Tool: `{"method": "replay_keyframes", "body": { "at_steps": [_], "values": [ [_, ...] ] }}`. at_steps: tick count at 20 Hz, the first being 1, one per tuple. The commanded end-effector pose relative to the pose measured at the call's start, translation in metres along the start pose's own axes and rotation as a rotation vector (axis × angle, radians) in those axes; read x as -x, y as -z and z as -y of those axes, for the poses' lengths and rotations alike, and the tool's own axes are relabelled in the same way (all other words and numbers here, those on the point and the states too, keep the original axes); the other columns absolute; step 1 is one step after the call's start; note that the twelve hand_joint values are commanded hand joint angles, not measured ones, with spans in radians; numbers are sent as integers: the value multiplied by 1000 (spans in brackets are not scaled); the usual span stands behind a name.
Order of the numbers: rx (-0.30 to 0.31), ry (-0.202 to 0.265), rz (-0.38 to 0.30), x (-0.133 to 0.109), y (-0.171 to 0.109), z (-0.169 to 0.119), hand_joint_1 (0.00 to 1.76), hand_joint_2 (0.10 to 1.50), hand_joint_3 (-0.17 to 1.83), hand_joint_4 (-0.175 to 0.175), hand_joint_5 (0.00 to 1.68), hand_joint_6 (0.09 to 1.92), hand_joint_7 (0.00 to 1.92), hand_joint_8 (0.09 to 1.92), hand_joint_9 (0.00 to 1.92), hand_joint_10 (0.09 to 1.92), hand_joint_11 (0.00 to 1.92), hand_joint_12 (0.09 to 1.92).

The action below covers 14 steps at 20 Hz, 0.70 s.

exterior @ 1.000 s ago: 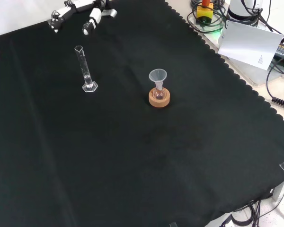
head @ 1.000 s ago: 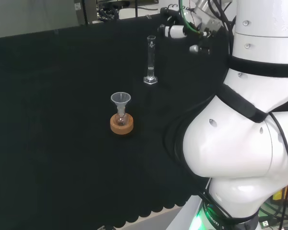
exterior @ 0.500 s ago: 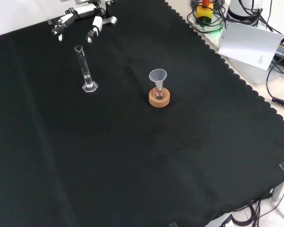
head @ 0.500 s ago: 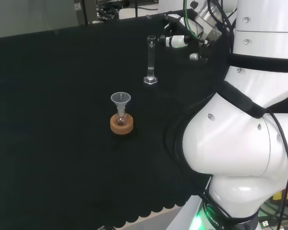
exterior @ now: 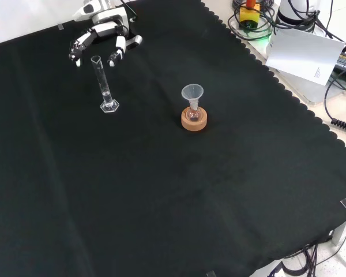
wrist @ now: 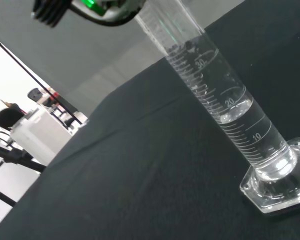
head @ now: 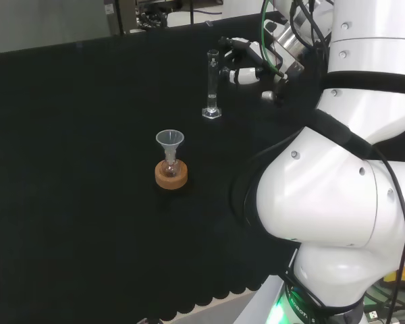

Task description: Pick up the graduated cylinder.

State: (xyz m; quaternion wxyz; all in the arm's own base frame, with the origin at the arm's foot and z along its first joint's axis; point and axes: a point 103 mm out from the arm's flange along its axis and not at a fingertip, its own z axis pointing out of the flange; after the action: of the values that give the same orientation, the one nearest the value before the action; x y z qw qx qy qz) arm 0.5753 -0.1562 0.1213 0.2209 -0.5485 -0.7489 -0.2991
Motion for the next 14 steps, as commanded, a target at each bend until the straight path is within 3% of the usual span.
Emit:
{"method": "replay_keyframes", "body": {
  "at_steps": [1, 14],
  "values": [
    [11, 41, -106, 7, -12, -8, 917, 678, 563, -59, 443, 87, 288, 656, 521, 588, 312, 1318],
    [-3, 114, -205, 3, -35, -12, 988, 637, 599, -43, 583, 87, 463, 652, 658, 565, 429, 1284]
  ]
}}
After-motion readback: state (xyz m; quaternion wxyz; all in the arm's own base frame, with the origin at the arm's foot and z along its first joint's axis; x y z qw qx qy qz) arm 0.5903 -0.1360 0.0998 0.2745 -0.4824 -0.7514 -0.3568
